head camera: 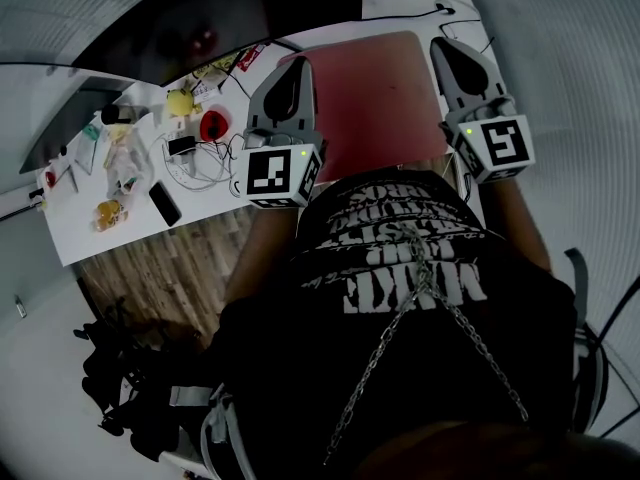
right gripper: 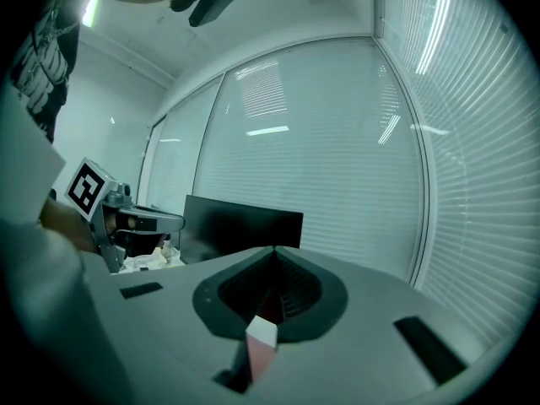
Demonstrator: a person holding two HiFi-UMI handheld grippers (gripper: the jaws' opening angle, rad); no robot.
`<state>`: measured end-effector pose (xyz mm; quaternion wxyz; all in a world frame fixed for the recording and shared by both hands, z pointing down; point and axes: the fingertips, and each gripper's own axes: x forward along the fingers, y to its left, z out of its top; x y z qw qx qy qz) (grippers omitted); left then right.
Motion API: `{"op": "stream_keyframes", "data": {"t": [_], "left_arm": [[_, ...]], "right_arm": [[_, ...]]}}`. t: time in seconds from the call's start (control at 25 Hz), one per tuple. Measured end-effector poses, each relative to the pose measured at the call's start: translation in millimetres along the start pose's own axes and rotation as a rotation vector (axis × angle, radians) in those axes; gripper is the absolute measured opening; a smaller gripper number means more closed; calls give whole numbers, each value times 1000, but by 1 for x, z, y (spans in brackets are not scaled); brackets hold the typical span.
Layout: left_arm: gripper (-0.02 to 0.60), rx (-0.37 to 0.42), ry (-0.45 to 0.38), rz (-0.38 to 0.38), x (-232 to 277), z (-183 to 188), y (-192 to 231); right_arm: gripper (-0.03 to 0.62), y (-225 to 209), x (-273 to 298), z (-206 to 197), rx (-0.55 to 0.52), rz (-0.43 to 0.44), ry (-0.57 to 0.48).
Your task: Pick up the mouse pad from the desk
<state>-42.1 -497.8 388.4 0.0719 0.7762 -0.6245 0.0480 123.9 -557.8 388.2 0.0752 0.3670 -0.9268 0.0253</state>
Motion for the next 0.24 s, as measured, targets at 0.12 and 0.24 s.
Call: {"op": "stream_keyframes", "data": {"t": [0.12,0.24], "left_arm": [[6,-10,-2,2,-7,-2,6],[6,-22,-8,-3,-19,2,5]], "right_arm": [[0,7,-2,-4,11,-10,9],[0,16,-10,0,14,-22,19]]}}
